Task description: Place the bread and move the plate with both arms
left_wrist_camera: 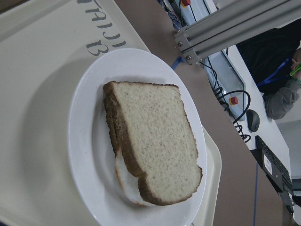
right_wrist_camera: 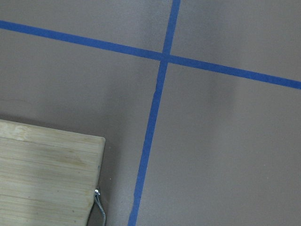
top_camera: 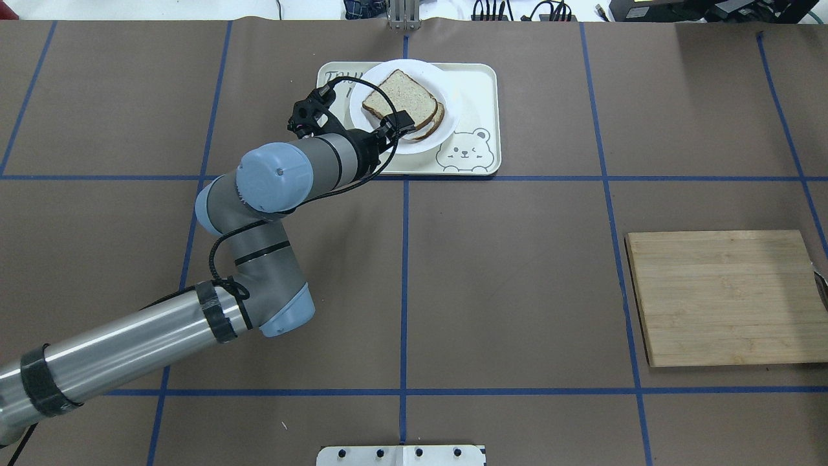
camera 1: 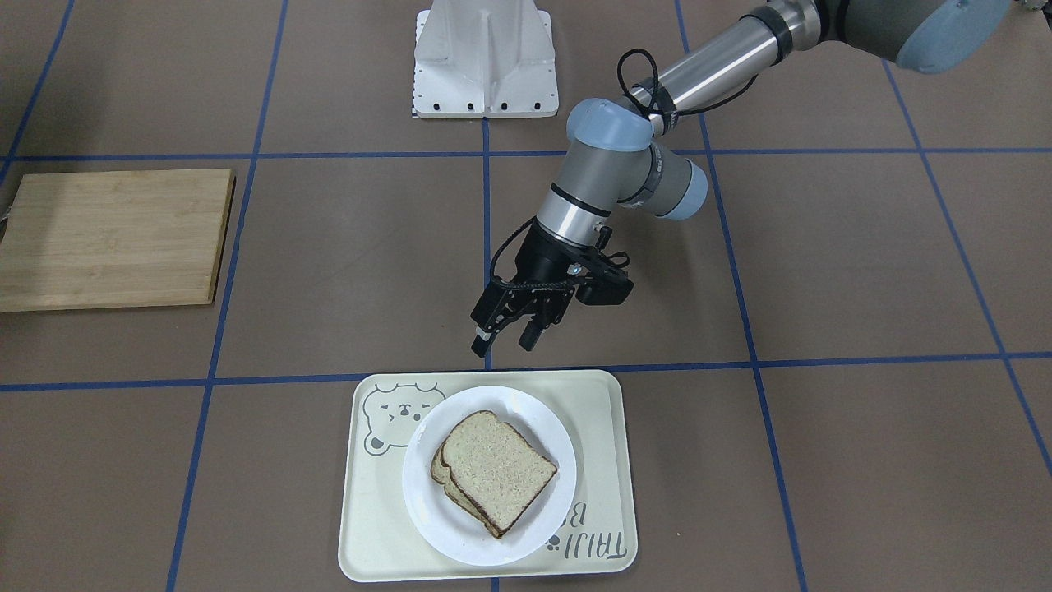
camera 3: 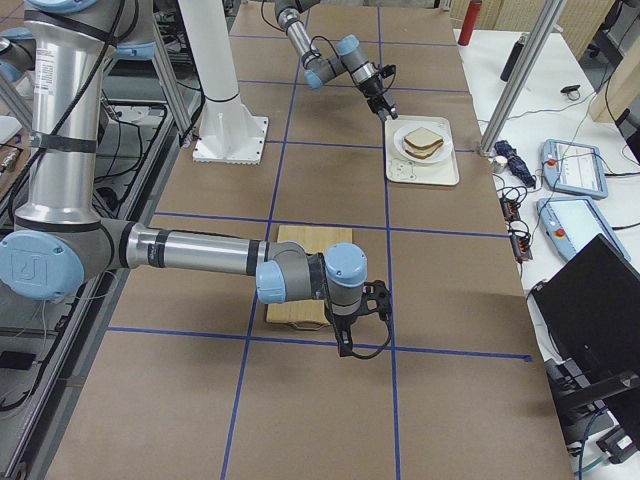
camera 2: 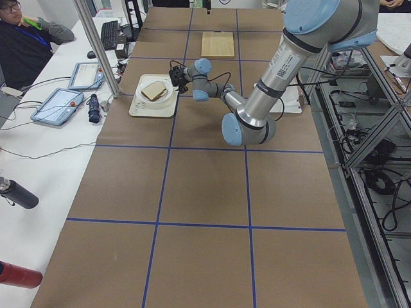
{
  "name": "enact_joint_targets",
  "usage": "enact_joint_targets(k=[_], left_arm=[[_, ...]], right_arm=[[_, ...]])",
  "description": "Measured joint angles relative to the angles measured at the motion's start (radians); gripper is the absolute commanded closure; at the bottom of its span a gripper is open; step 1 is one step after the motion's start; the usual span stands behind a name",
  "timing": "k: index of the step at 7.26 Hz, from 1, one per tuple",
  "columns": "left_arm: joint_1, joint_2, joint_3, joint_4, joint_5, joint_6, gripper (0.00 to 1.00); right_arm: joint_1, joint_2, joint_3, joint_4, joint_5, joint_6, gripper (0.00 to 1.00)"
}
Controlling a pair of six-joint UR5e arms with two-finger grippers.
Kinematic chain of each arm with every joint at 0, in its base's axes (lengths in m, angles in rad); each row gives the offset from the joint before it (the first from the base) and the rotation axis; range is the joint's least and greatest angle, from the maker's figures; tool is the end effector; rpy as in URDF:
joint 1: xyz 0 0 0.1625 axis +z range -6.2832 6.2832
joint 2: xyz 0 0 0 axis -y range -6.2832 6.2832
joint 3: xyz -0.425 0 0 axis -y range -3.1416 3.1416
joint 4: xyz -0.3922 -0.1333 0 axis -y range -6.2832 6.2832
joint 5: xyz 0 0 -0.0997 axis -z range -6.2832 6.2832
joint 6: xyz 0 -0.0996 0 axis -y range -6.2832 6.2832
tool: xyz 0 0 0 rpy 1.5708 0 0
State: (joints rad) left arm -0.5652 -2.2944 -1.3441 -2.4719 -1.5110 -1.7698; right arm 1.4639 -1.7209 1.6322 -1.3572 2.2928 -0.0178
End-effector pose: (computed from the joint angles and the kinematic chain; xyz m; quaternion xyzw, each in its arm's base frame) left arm 0.5514 -0.5146 0.2129 0.1396 0.6283 -0.3031 0.7028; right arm 0.0206 -0.4401 0.6792 0.0426 -0.3548 -0.0802 0.9305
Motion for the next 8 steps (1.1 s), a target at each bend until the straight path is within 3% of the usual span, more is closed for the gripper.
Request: enact_joint_targets(k=[2,4,8], left_arm=[[-0.021,0.142,-0.149,0.066,-0.083,0.349,0.02],[-0.124,0.219,-0.21,0.174,-0.23,0.665,0.02],[-0.382,0.289,-0.292,0.605,-0.426,1.272,0.02]], right_arm=[[0.017,-0.004,0.0,0.0,0.001,0.0,0.0],[0.025,-0.012,0.0,0.001,0.001,-0.001,0.0],[0.031,-0.03,0.0,0.007,0.01,-0.001,0.0]])
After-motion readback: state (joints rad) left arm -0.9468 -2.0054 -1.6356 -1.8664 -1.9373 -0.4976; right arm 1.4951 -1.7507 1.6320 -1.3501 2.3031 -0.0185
